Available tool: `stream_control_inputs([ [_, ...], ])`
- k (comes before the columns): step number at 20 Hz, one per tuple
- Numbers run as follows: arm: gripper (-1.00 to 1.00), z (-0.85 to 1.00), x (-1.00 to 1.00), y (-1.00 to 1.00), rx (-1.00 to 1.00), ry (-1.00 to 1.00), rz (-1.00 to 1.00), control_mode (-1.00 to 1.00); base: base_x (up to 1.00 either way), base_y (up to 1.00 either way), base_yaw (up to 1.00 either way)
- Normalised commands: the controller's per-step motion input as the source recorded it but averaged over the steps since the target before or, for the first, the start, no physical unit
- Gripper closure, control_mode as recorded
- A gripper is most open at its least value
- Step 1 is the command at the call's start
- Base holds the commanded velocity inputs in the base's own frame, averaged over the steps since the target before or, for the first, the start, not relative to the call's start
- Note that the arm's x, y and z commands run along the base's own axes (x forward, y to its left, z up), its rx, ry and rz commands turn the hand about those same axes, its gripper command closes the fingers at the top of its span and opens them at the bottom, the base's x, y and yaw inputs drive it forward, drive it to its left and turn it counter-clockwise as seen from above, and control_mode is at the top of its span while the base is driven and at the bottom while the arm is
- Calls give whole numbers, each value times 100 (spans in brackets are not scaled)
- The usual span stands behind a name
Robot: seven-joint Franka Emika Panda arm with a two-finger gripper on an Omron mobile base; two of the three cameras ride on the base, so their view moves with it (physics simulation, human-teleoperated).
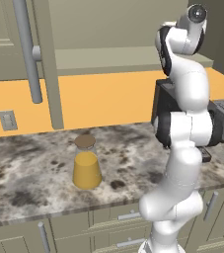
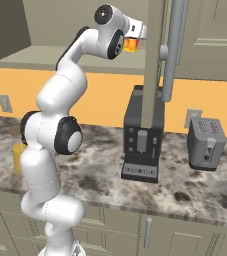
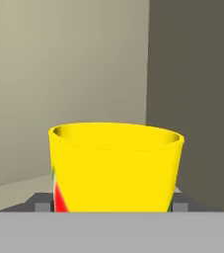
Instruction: There is a tray on the dining counter. Grab the cup, mug, and pitcher and place them on the tray. The pitcher may be placed next to the tray if it cannot fit the tray.
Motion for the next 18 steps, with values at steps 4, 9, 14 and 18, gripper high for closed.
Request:
stream_control_inputs([
  [4,100,-19,-90,11,-2,-17,0,-100,0,0,0],
  [9,100,-39,-100,38,-7,-14,0,-100,0,0,0],
  [14,100,0,-100,74,-15,-24,1,-100,0,0,0],
  [18,100,25,-100,39,-5,-16,0,-100,0,0,0],
])
